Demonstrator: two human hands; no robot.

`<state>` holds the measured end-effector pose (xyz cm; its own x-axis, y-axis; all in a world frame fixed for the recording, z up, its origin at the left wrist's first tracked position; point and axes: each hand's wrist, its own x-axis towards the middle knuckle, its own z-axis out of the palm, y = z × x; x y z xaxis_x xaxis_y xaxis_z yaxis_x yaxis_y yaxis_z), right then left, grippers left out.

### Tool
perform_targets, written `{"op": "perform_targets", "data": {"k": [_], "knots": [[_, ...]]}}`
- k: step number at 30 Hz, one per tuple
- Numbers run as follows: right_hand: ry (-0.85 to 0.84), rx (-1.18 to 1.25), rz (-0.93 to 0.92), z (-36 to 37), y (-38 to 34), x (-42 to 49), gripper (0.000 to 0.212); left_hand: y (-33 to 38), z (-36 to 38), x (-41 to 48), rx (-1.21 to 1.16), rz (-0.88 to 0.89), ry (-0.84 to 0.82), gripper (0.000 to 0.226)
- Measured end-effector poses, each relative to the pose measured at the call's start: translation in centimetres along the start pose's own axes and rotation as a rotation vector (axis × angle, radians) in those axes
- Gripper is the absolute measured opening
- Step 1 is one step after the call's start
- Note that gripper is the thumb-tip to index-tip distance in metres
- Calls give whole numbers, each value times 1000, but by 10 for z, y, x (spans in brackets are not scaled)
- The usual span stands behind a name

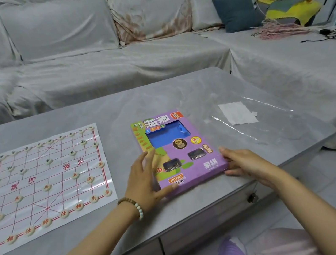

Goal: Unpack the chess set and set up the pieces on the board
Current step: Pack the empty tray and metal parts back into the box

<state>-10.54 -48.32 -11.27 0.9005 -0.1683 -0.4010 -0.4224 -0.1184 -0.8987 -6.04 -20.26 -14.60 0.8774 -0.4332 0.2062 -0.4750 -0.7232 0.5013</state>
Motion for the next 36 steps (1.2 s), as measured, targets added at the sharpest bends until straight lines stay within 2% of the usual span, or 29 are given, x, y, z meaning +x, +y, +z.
{"op": "perform_targets", "data": {"k": [2, 4, 6, 9, 11, 13, 15, 16, 18, 22, 24, 26, 28, 30, 34, 36], "knots": [[11, 36, 6, 6, -3, 1, 33, 12, -4, -9, -137, -225, 33, 121], [7, 59, 16, 13, -6, 1, 29, 20, -8, -14, -260, -360, -64, 112], [22, 41, 20, 19, -9, 2, 28, 23, -10, -15, -346, -417, -145, 100], [105, -23, 3, 22, -10, 7, 32, 22, -11, -12, -499, -537, -109, 93], [134, -18, 15, 23, -7, 10, 35, 22, -12, -11, -728, -668, -132, 89], [151, -3, 25, 24, -4, 13, 37, 25, -10, -7, -1056, -800, -157, 86], [155, -2, 20, 26, -2, 15, 35, 30, -8, -1, -1258, -882, -145, 72], [159, -9, 12, 27, -1, 16, 34, 31, -7, 3, -1227, -868, -127, 62], [174, -15, -11, 30, 2, 17, 36, 36, -10, 5, -965, -765, -131, 53], [204, -40, -50, 32, 5, 18, 41, 31, -27, 15, 8, -475, -150, 73], [212, -41, -60, 33, 6, 18, 41, 22, -27, 27, 221, -337, -80, 85], [218, -27, -60, 33, 6, 19, 42, 13, -17, 37, 284, -165, -131, 106], [236, -6, -73, 35, 8, 21, 46, 8, -3, 41, 250, -94, -248, 109], [286, -2, -106, 37, 9, 22, 48, 9, 8, 42, 158, -109, -266, 103], [493, 113, -131, 38, 7, 28, 63, 34, 29, 43, 162, -167, -188, 92], [512, 322, -128, 40, 6, 30, 57, 53, 45, 44, 147, -227, -154, 107]]}}
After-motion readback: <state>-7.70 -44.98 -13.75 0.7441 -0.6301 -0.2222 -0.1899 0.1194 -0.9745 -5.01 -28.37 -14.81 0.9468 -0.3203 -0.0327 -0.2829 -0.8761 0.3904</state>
